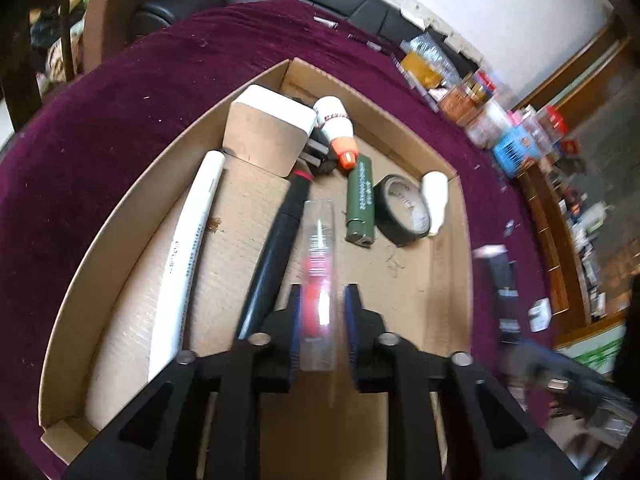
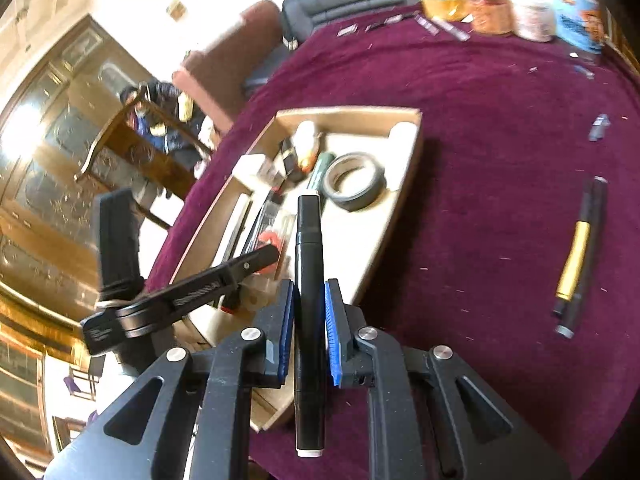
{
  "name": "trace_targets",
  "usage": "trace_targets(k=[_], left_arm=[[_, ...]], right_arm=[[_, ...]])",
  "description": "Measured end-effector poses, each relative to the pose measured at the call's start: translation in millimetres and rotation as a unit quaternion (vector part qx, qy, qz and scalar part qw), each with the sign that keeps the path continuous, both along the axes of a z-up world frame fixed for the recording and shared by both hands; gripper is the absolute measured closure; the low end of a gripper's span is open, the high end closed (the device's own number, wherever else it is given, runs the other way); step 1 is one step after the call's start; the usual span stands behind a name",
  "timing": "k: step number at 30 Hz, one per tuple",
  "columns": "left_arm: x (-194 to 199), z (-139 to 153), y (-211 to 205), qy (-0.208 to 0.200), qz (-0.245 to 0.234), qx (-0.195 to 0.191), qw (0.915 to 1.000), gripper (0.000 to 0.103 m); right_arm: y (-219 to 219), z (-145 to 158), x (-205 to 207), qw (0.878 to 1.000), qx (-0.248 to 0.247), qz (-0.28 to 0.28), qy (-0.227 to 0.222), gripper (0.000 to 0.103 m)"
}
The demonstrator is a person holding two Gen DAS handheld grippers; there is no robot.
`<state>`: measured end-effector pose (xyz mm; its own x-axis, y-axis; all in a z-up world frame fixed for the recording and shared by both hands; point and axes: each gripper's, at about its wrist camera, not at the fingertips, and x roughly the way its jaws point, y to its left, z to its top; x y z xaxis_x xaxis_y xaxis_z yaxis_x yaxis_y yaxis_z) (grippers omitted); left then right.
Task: Organize rigid objects
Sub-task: 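Carry the clear pack to the tray with the left gripper while the right grasps a black marker, then lower the clear pack and black marker into the tray and open both grippers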
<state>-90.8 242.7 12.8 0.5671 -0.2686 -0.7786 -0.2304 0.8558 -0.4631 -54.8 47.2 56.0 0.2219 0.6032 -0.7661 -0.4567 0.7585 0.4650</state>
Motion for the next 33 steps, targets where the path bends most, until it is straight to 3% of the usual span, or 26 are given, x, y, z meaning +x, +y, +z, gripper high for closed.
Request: trace_targets(k=[6,10,18,23,27,30,33], left_arm=[[-42,28,14,-0.069,0.019,0.003,0.9974,0.056],[-67,45,31,-0.103,0.059,0.034,0.9924,0.040],[-79,51,43,-0.120,0.090,0.079,0.9854,0.040],[-79,51,40,-0.124,0.090,0.106,0.9825,0.040],[-79,52,34,-0.122,0.090,0.129,0.9800,0.040],[-78,55,28,-0.122,0.092,0.142,0.9780,0.040],[-79,59,17,-0.124,0.090,0.159,0.9752,0.040]], right_arm=[[39,-26,8,0.999,-0.035,0.024,0.032,0.090],[56,-35,13,0.997,-0.058,0.033,0.042,0.090],[78,-37,31,0.995,-0.094,0.020,0.022,0.088],[76,-34,45,0.991,-0.130,-0.006,-0.025,0.088],[61,-20,43,0.996,-0.085,-0.016,-0.021,0.088],[51,1,27,0.996,-0.064,-0.018,-0.058,0.088],[33,27,4,0.989,-0.064,-0.029,-0.129,0.073]])
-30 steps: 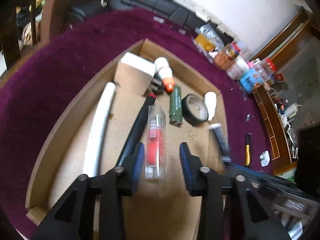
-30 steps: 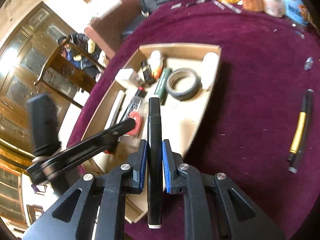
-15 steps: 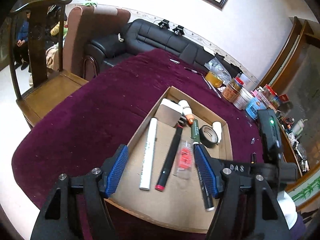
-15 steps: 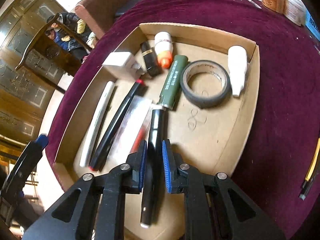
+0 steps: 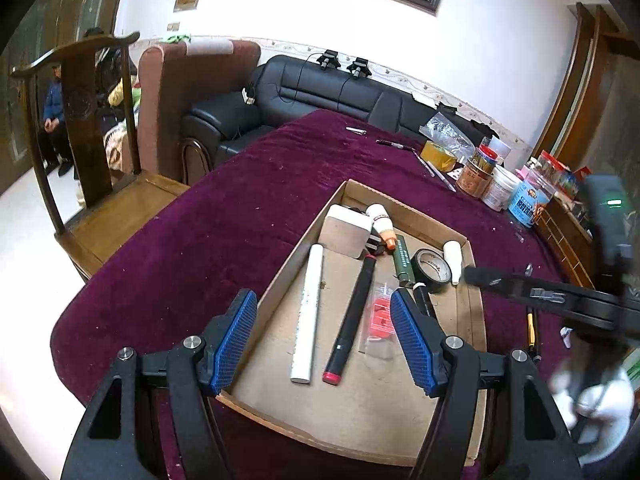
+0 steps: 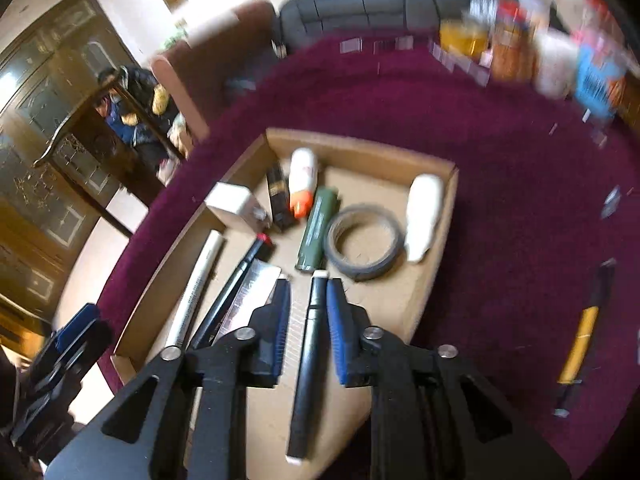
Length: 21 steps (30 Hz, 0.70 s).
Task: Organize rigid objects
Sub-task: 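Lower the clear pack and black marker into the tray and open both grippers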
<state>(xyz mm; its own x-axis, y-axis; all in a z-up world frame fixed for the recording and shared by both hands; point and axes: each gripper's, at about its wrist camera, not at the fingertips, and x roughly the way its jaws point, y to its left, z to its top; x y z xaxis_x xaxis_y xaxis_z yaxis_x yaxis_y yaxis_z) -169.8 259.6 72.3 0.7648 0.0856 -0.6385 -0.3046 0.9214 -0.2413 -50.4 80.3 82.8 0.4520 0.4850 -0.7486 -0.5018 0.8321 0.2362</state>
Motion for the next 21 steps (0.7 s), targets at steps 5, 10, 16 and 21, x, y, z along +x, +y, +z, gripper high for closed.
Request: trace_targets(k=[5,10,16,21], left_arm=[[1,9,-25,0.002,-0.009,0.033,0.9994,0.040],[1,17,-55,0.008,-0.014,0.069,0.9975,0.027],[-2,25,-96,0.008,-0.042,0.105,0.9936,0.027],[1,27,-127,0.017,-0.065,0.130,0.9892,0.027]], right_arm=[[-42,33,-52,0.988,-0.005,-0.040,-0.148,0.033],[-75,37,-71,0.975,-0.025,-0.082,-0.206,0.017],[-117,20,-63,0.978,-0.023,-0.110,-0.174,0.017],[-159,18,-66,0.975,-0.004,-0.145,-0.167,0.017]])
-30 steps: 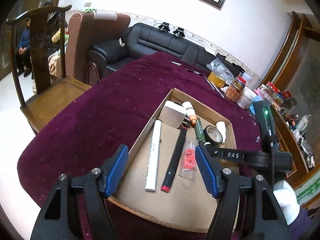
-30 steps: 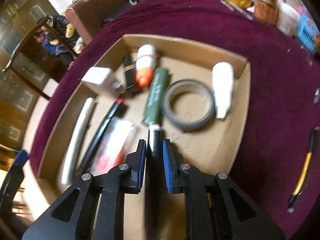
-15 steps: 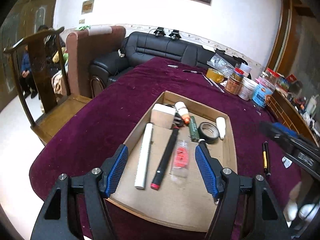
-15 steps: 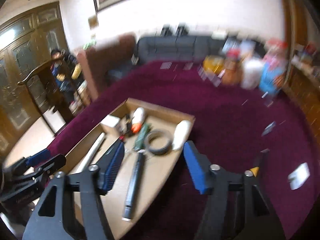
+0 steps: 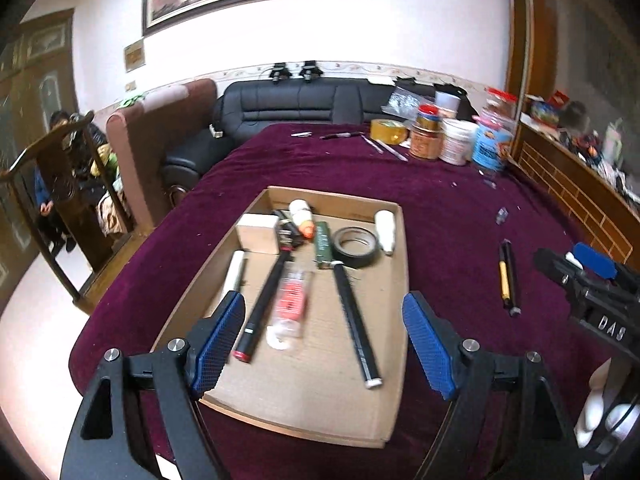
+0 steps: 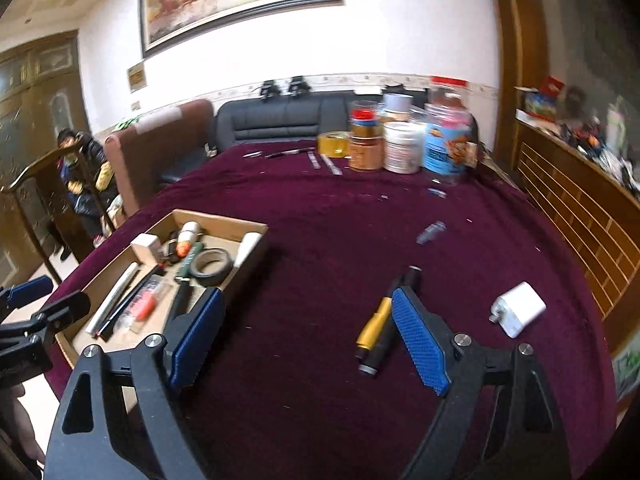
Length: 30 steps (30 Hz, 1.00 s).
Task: Organize rigid objects
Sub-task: 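Lower the clear pack and black marker into the tray and open both grippers, then move both open grippers back to the yellow and black markers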
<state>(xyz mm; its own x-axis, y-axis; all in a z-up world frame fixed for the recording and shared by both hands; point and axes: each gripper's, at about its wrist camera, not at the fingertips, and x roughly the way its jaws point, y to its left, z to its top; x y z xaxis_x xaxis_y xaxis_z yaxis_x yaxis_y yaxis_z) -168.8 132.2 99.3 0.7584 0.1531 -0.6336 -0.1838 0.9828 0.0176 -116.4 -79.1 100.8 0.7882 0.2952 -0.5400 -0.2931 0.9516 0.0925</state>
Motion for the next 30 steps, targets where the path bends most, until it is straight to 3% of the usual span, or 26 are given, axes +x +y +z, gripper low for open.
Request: trace_targets(k=[10,21,25,30], left_arm=[[14,-6,-55,0.028,-0.042,0.037,0.9980,0.027],[35,-22,-92,0.066,-0.065,0.060,0.9939,0.027],[44,-29,-101,0.085,-0.077,0.054,0.9920,0.027],[68,-43,-111,0.124,-0.100,0.004,0.9873,0.027]], right_arm=[[-71,-3,5,0.997,0.019,-0.076,-0.015,0.017],[-144,-20,39,0.990,0.071,-0.119,0.040,0.017],[-170,-26,55,0.984,0.088,-0.146,0.048,0.017],[-209,-35,83,0.972,0.118,-0.192,0.060,0.017]])
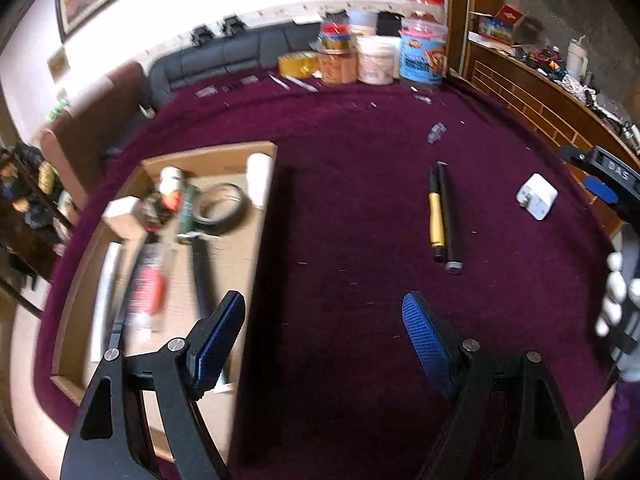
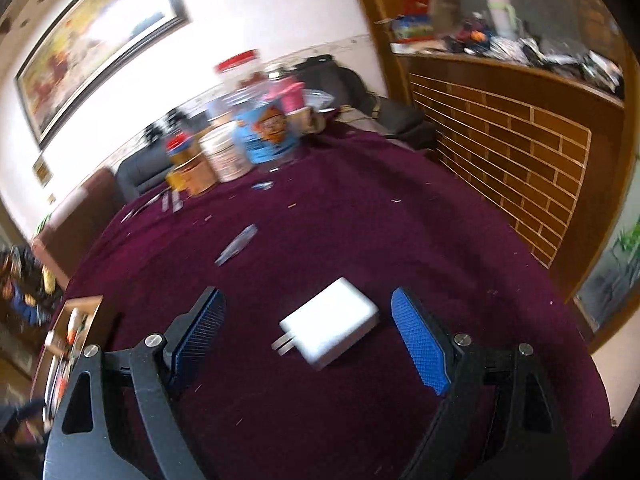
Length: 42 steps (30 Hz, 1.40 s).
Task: Organize rigid objects
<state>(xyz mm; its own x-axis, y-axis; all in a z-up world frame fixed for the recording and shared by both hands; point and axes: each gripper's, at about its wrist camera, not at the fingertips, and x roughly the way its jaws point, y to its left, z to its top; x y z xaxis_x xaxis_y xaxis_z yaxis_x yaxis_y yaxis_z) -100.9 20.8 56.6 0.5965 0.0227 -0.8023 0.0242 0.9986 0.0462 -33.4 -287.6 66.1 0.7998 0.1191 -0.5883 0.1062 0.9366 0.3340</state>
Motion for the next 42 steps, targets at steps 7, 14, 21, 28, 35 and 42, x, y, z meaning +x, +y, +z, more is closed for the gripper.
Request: trace_targets(k=[7,14,21,28,35,42], left_arm=[[36,-20,-25,0.048,-0.024,-0.040,0.9977,0.027],[74,-32,-51,0.052,-0.038,-0.059,0.9962,0.027],[78,-31,-91,0.072,-0.142,-0.148,0.9761,0.029],[87,-18,-67,0.035,-0.068,-0.082,0.9937,0.029],[88,-39,-69,0.050,-0.069,-0.038,0.9956,0.049],[91,-41,-71,0.041,-0.079,-0.011,0.9960,0.057]], right_arm=[[-35,-18,7,0.998,0.023,-0.056,0.000,0.017],[-49,-34,14,0.996,0.068,-0.056,0.031,0.017],[-49,-42,18,0.995,0.072,-0.043,0.050,0.017],[-48,-49,23,0.994,0.080,-0.034,0.066,0.017],[-45,-49,23,0.994,0.077,-0.031,0.069,0.017],[-45,-49,24,0.994,0.077,-0.029,0.070,0.017]])
